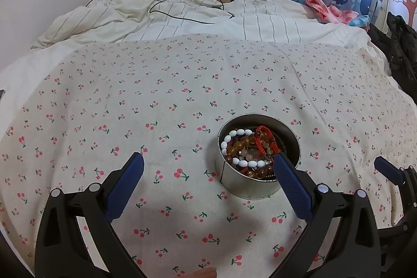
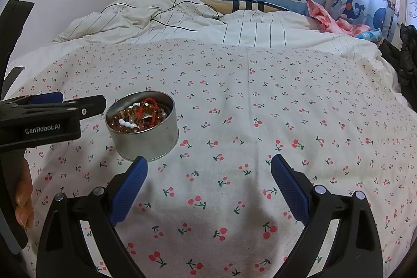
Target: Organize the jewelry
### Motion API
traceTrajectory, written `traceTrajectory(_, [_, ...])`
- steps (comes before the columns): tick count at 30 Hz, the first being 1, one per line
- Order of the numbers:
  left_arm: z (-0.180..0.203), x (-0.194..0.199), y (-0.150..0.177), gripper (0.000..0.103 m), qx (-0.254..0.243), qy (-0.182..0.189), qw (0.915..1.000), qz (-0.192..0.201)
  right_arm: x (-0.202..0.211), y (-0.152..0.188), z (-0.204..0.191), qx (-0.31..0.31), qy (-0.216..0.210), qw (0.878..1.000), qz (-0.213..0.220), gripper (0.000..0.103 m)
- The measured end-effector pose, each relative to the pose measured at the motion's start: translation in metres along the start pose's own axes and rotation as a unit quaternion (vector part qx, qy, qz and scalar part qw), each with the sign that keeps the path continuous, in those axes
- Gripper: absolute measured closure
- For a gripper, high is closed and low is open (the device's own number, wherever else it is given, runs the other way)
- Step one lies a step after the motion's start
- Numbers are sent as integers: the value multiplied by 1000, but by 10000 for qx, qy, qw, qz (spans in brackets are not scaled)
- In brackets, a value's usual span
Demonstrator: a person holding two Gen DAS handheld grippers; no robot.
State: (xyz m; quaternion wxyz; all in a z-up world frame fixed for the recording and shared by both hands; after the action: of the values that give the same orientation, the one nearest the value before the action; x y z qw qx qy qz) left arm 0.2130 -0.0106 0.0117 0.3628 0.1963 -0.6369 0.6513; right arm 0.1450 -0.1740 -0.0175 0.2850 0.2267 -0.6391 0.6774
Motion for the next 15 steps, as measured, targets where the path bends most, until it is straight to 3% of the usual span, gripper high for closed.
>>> traceTrajectory(15, [-3,-4,1,8,89,80,9998,-139,-2,0,0,-20,-4,10000,-39,11])
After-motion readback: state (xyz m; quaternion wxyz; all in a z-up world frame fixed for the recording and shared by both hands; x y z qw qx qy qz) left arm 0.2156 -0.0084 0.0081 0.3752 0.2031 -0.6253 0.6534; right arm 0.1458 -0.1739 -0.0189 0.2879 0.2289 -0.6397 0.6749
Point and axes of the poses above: each gripper's, at about its wrist camera, not at the fingertips, and x roughly against the way its jaws point, z to its right, y to its underside, the point moved 3 cm from there along -x, roughly the way its jaws point, and after that the axes turned 10 degrees about y, right-handed, at the moved point
